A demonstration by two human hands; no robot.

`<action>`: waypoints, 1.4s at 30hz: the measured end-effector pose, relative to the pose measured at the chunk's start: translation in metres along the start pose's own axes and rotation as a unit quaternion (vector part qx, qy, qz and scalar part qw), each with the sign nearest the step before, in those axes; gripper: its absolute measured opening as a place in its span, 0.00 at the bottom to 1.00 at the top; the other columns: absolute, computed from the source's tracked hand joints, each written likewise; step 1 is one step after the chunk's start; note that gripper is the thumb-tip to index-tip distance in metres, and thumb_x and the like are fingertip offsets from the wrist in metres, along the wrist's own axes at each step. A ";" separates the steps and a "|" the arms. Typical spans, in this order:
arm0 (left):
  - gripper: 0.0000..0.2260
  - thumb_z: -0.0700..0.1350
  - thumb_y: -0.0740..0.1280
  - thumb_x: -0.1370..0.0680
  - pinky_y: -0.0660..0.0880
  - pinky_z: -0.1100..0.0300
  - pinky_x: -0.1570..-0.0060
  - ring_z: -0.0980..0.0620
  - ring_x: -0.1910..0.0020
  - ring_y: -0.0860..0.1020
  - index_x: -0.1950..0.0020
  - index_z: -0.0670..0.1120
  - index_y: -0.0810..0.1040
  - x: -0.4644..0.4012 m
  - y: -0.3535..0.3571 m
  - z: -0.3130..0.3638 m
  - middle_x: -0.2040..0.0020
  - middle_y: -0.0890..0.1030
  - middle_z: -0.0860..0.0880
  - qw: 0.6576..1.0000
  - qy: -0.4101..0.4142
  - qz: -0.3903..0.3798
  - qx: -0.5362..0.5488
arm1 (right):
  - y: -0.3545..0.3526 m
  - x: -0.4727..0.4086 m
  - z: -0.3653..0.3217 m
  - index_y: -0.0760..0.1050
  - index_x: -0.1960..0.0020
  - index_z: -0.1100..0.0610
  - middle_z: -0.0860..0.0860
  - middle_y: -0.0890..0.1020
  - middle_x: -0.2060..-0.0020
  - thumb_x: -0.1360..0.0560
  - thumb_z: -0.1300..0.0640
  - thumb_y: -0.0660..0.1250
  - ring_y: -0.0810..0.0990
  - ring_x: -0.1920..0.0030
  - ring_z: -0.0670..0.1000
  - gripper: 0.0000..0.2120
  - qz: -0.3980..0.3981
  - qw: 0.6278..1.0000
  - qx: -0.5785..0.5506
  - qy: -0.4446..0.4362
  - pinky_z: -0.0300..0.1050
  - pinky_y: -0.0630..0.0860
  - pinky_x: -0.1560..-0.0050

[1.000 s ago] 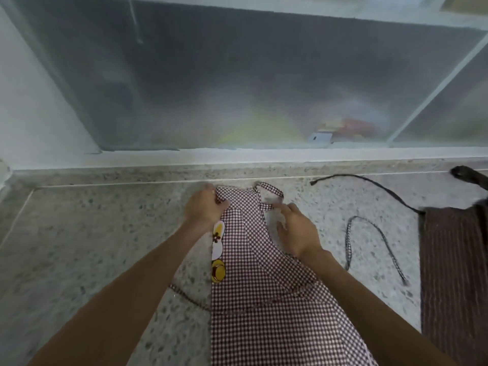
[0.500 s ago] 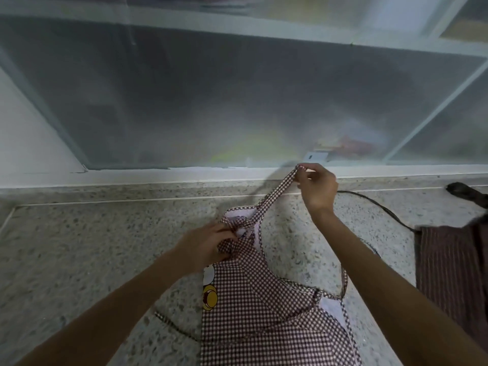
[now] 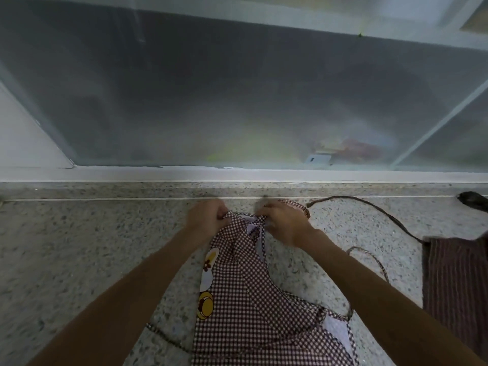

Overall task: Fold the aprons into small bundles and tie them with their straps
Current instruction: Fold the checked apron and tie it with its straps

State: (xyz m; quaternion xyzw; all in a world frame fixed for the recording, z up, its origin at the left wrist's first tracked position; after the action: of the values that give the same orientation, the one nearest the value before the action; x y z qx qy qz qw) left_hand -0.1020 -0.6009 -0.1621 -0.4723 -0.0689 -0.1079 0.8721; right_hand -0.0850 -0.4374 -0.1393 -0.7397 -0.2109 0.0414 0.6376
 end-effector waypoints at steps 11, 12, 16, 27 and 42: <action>0.11 0.44 0.64 0.22 0.71 0.61 0.52 0.49 0.49 0.79 0.42 0.46 0.80 0.003 -0.014 -0.020 0.46 0.83 0.46 0.995 -0.016 0.036 0.093 | -0.095 0.049 0.076 0.82 0.54 0.55 0.50 0.84 0.57 0.27 0.63 0.69 0.82 0.59 0.50 0.06 0.397 0.838 -0.336 0.164 0.47 0.80 0.57; 0.11 0.44 0.64 0.22 0.71 0.62 0.53 0.49 0.49 0.79 0.42 0.46 0.81 0.003 -0.014 -0.022 0.47 0.83 0.47 0.995 -0.023 0.032 0.087 | -0.089 0.054 0.087 0.81 0.55 0.54 0.50 0.83 0.57 0.28 0.64 0.69 0.82 0.57 0.51 0.07 0.388 0.832 -0.346 0.193 0.48 0.80 0.55; 0.10 0.46 0.65 0.23 0.73 0.60 0.53 0.49 0.50 0.79 0.45 0.47 0.82 0.003 -0.016 -0.023 0.48 0.83 0.48 0.996 -0.041 0.036 0.070 | -0.070 0.075 0.121 0.77 0.44 0.55 0.54 0.73 0.38 0.30 0.67 0.68 0.77 0.44 0.57 0.17 0.245 0.896 -0.139 0.342 0.49 0.78 0.54; 0.14 0.48 0.74 0.30 0.74 0.61 0.54 0.54 0.57 0.79 0.47 0.43 0.82 0.005 -0.013 -0.006 0.53 0.83 0.49 0.994 -0.024 0.025 0.106 | 0.006 -0.021 -0.025 0.62 0.27 0.49 0.49 0.66 0.30 0.25 0.45 0.64 0.60 0.29 0.53 0.28 -0.016 0.999 -0.018 -0.025 0.52 0.56 0.30; 0.10 0.41 0.66 0.24 0.70 0.61 0.61 0.46 0.54 0.79 0.47 0.36 0.80 0.017 -0.019 0.018 0.50 0.82 0.41 0.988 -0.003 -0.043 0.146 | 0.077 0.172 -0.086 0.64 0.29 0.45 0.46 0.71 0.32 0.21 0.38 0.52 0.70 0.33 0.47 0.23 0.011 0.977 -0.002 -0.214 0.49 0.71 0.34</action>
State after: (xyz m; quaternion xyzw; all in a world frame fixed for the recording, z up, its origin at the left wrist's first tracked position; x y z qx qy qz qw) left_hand -0.0909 -0.5979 -0.1337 -0.3369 -0.1067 -0.1328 0.9260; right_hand 0.1193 -0.4614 -0.1618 -0.7171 -0.3345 0.2052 0.5760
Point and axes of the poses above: each hand's wrist, its own x-axis away from the middle knuckle, its own y-axis out of the palm, z = x × y, the point moved 9 cm from there along -x, towards the middle knuckle
